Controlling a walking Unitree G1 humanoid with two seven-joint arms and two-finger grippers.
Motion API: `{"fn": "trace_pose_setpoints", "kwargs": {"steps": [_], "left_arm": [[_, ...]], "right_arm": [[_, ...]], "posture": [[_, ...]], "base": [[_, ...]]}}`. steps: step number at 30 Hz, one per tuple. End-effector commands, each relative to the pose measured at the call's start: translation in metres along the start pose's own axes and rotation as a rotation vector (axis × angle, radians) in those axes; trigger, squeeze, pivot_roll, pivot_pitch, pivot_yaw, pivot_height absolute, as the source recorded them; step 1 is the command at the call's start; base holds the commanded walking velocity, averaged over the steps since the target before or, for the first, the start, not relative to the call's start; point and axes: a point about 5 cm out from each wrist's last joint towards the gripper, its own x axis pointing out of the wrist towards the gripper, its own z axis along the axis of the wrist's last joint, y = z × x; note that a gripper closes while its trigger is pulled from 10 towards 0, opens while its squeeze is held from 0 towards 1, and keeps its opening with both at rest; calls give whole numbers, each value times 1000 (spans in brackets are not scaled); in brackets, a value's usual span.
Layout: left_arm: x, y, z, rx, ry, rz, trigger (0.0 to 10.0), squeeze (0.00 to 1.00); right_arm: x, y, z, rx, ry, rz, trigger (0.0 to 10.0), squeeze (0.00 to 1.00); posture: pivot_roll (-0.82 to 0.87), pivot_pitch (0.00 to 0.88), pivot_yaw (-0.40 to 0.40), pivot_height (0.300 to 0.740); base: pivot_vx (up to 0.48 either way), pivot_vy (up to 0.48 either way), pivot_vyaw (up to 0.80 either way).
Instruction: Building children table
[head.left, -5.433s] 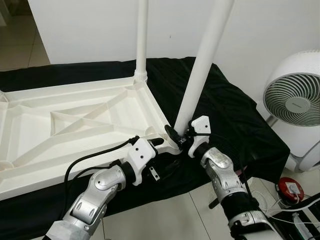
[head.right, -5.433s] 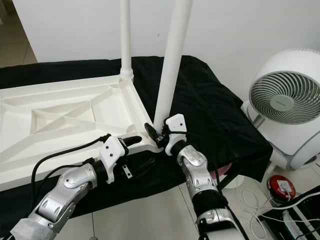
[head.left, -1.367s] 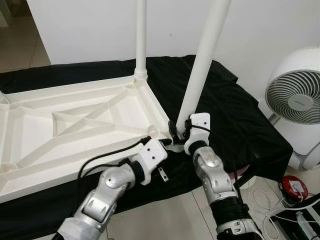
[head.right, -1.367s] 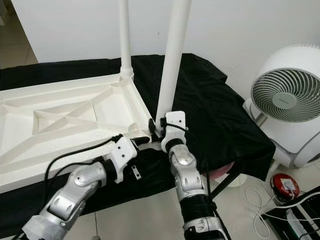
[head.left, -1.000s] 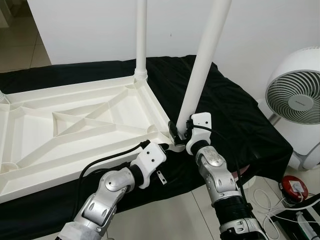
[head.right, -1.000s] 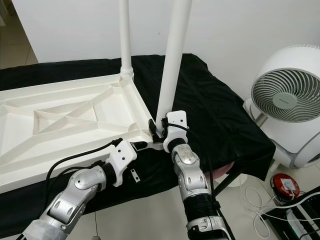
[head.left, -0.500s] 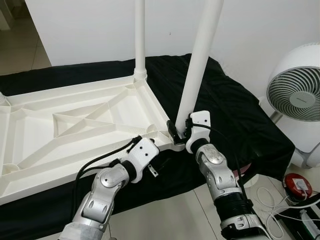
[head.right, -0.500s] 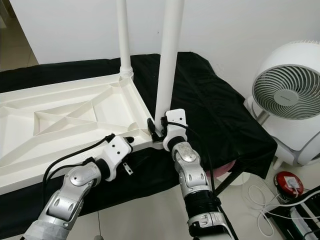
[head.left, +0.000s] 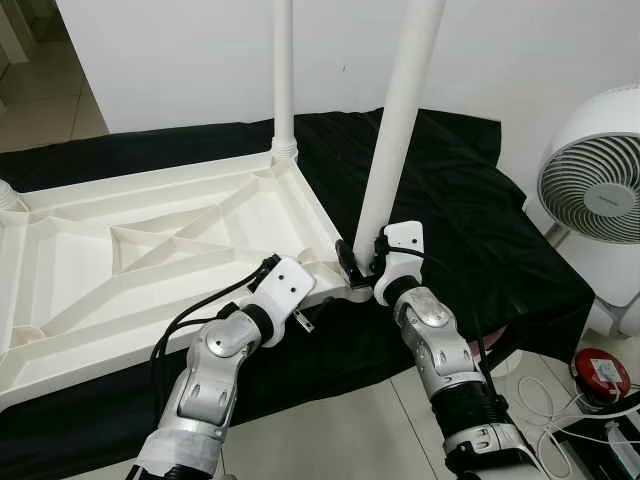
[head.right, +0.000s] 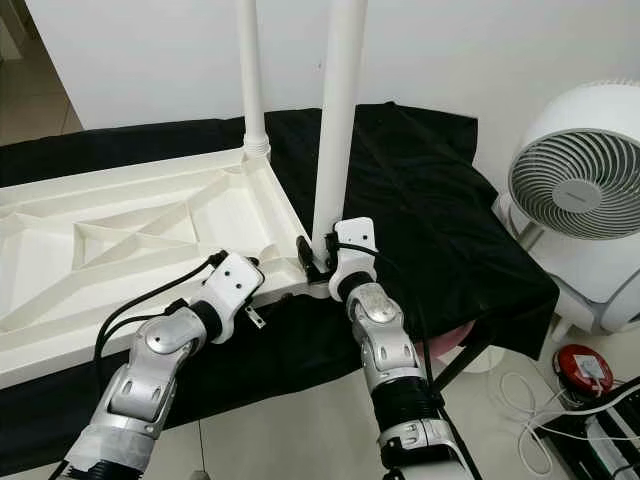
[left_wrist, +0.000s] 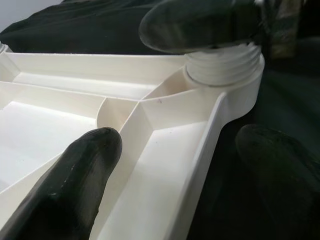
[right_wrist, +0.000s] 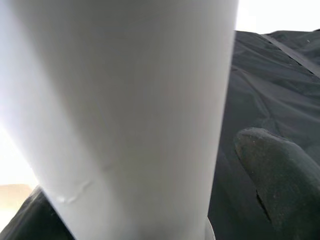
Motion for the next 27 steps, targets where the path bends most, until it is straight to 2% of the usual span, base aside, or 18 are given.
{"fn": "trace_pose_setpoints", "kwargs": {"steps": [1, 2, 4, 6, 7, 8, 12, 13, 16, 18, 19, 20, 21, 22, 24, 25, 27], "left_arm": [[-2, 24, -3, -28, -14, 501, 10000, 0], [-2, 24, -3, -28, -14, 501, 10000, 0], [2, 21, 5, -54, -88, 385, 10000, 0], [1, 17, 11, -15, -135, 254, 10000, 0], [-1, 15, 14, -46, -172, 199, 10000, 0], [-1, 15, 14, -46, -172, 199, 10000, 0], [-8, 10, 24, -116, -274, 24, 10000, 0], [-8, 10, 24, -116, -274, 24, 10000, 0], [-13, 1, 31, -115, -318, -95, 10000, 0], [-14, 0, 32, -111, -322, -111, 10000, 0], [-15, -4, 31, -114, -319, -157, 10000, 0], [-15, -4, 31, -114, -319, -157, 10000, 0], [-20, -13, 28, -114, -321, -236, 10000, 0], [-20, -13, 28, -114, -321, -236, 10000, 0], [-23, -16, 27, -123, -322, -274, 10000, 0], [-27, -18, 24, -136, -308, -308, 10000, 0], [-28, -18, 23, -139, -304, -316, 10000, 0]], "right_arm": [[0, -2, -1, -23, 7, 37, 10000, 0], [0, -2, -1, -23, 7, 37, 10000, 0], [-2, -2, 0, -43, 5, 78, 10000, 0], [-3, -2, 0, -70, 5, 131, 10000, 0], [-3, -3, 1, -89, -1, 154, 10000, 0], [-3, -3, 1, -89, -1, 154, 10000, 0], [-2, -7, 7, -166, -24, 276, 10000, 0], [-2, -7, 7, -166, -24, 276, 10000, 0], [1, -11, 11, -214, -23, 339, 10000, 0], [1, -12, 11, -224, -25, 345, 10000, 0], [3, -14, 12, -234, -22, 365, 8471, 0], [3, -14, 12, -234, -22, 365, 8471, 0], [5, -17, 11, -248, -4, 393, 4706, 0], [5, -17, 11, -248, -4, 393, 4706, 0], [7, -20, 10, -248, 5, 405, 745, 0], [6, -21, 6, -251, 30, 439, 0, 0], [6, -21, 4, -252, 37, 449, 0, 0]], "posture": [[25, 0, -30, 740], [25, 0, -30, 740], [22, 0, -42, 740], [19, 0, -50, 740], [14, 0, -52, 740], [14, 0, -52, 740], [15, 0, -61, 740], [15, 0, -61, 740], [16, 0, -59, 740], [16, 0, -59, 740], [17, 0, -58, 740], [17, 0, -58, 740], [19, 0, -61, 740], [19, 0, -61, 740], [19, 0, -61, 740], [19, 0, -62, 740], [19, 0, -62, 740]], "base": [[0, 0, 0], [0, 0, 0], [0, 0, 0], [0, 0, 0], [0, 0, 0], [0, 0, 0], [0, 0, 0], [0, 0, 0], [0, 0, 0], [0, 0, 0], [0, 0, 0], [0, 0, 0], [0, 0, 0], [0, 0, 0], [0, 0, 0], [0, 0, 0], [0, 0, 0]]}}
